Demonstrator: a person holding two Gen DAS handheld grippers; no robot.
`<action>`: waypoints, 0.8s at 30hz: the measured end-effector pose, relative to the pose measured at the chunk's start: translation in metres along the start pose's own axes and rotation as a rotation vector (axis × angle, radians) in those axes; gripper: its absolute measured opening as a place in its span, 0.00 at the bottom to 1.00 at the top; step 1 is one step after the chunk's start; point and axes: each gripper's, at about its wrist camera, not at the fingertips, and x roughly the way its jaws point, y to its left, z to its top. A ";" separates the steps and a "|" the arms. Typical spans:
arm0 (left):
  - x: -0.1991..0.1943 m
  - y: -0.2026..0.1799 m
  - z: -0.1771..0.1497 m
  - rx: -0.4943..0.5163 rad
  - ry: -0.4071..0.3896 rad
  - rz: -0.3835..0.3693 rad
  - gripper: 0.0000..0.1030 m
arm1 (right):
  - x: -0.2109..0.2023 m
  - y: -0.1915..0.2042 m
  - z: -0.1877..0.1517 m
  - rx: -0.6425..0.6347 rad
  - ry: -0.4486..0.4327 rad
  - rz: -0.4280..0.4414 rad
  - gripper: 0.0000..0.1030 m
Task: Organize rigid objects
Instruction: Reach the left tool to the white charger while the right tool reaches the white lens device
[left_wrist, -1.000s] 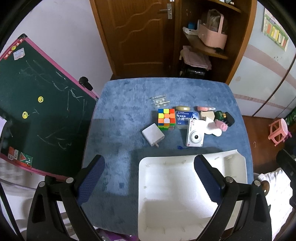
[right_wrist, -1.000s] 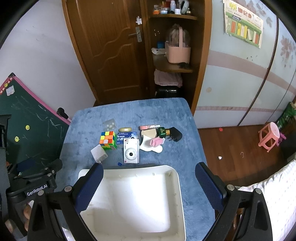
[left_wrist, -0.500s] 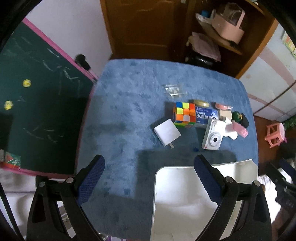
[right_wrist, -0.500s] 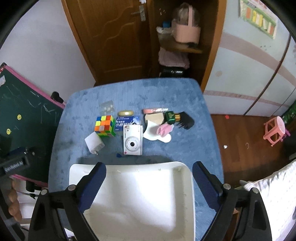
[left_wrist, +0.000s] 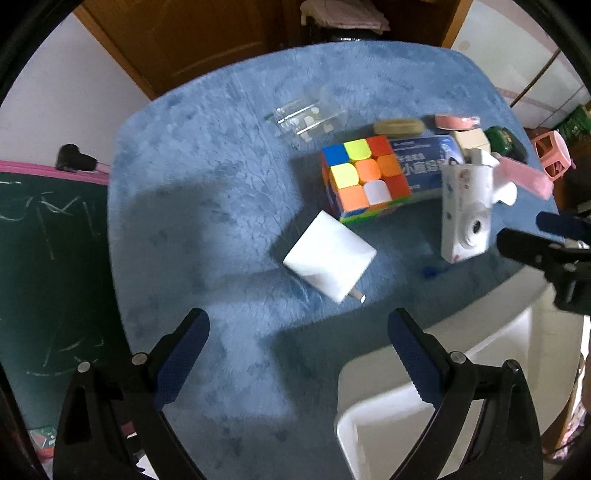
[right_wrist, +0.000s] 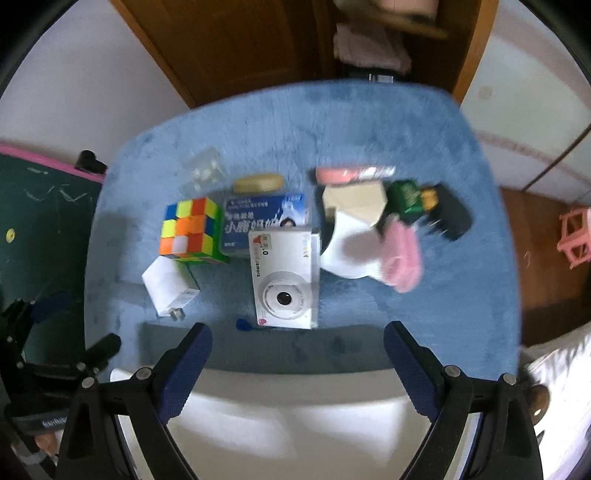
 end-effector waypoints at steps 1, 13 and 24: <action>0.003 0.000 0.001 0.000 0.004 -0.011 0.95 | 0.007 -0.001 0.003 0.010 0.019 0.013 0.88; 0.049 -0.013 0.034 0.087 0.094 0.006 0.95 | 0.058 -0.002 0.025 0.091 0.128 -0.007 0.88; 0.077 -0.024 0.042 0.160 0.104 0.033 0.88 | 0.087 -0.001 0.031 0.157 0.192 0.002 0.75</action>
